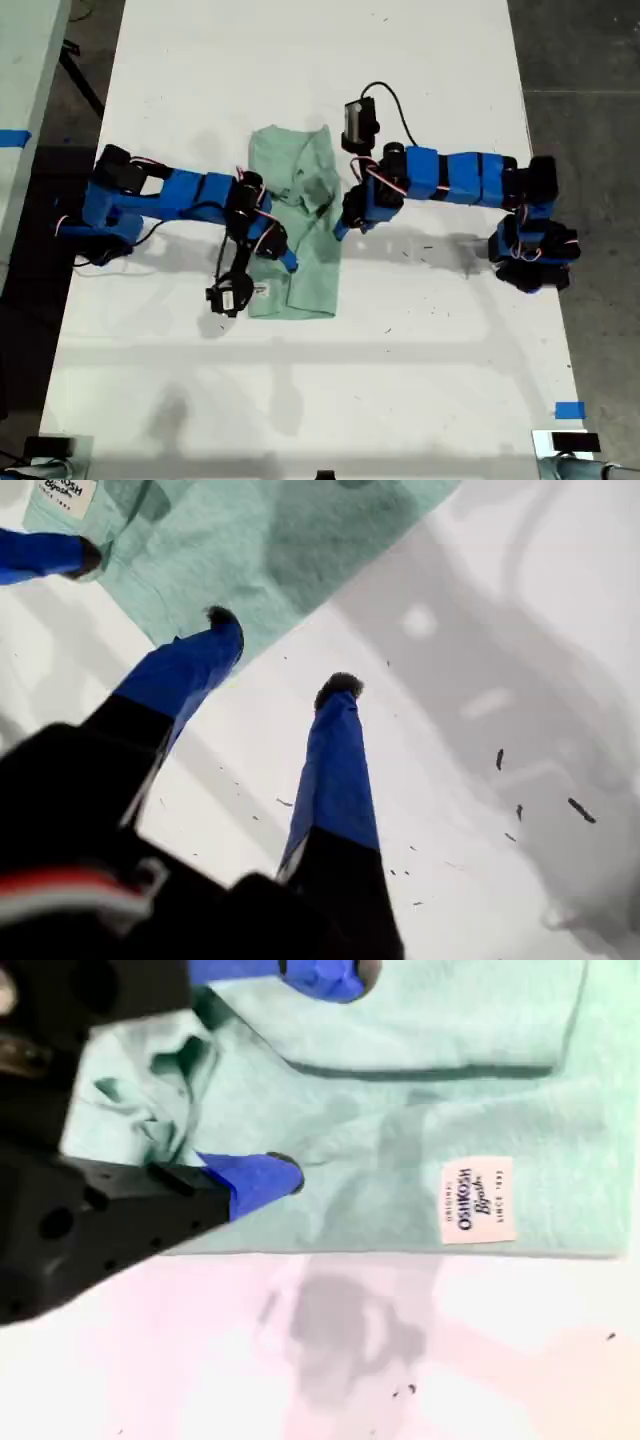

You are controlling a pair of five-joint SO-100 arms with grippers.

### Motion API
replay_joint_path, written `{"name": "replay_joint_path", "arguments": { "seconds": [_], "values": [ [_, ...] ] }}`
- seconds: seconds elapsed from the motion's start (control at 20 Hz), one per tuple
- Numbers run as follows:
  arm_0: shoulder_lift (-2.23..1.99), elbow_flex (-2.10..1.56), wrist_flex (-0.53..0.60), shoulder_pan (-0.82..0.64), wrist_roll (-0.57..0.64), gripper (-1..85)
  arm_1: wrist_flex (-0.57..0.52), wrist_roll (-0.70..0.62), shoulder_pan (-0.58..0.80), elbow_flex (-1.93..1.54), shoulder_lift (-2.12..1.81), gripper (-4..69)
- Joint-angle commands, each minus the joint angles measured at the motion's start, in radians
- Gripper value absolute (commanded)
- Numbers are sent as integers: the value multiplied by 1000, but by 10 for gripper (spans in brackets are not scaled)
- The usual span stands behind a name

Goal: Fold t-shirt

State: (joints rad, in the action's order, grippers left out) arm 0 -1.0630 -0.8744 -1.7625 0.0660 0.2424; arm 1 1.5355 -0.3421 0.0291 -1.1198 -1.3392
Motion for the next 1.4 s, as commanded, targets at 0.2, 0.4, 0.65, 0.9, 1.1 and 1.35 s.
{"name": "replay_joint_path", "arguments": {
  "seconds": [0.2, 0.4, 0.65, 0.9, 1.1, 1.35],
  "values": [
    [-334, -103, -129, 74, -28, 322, 3, 54, -117, -118, -209, 194],
    [-468, -370, 57, 210, -153, 312, -61, 112, -241, -46, -114, 239],
    [-457, -580, 311, 268, -198, 305, -127, 141, -282, 87, 80, 254],
    [-331, -580, 413, 261, -187, 304, -224, 132, -278, 144, 199, 254],
    [-222, -580, 483, 265, -189, 304, -273, 126, -282, 190, 308, 250],
    [37, -495, 565, 227, -210, 275, -385, 150, -295, 195, 459, 220]
  ]
}}
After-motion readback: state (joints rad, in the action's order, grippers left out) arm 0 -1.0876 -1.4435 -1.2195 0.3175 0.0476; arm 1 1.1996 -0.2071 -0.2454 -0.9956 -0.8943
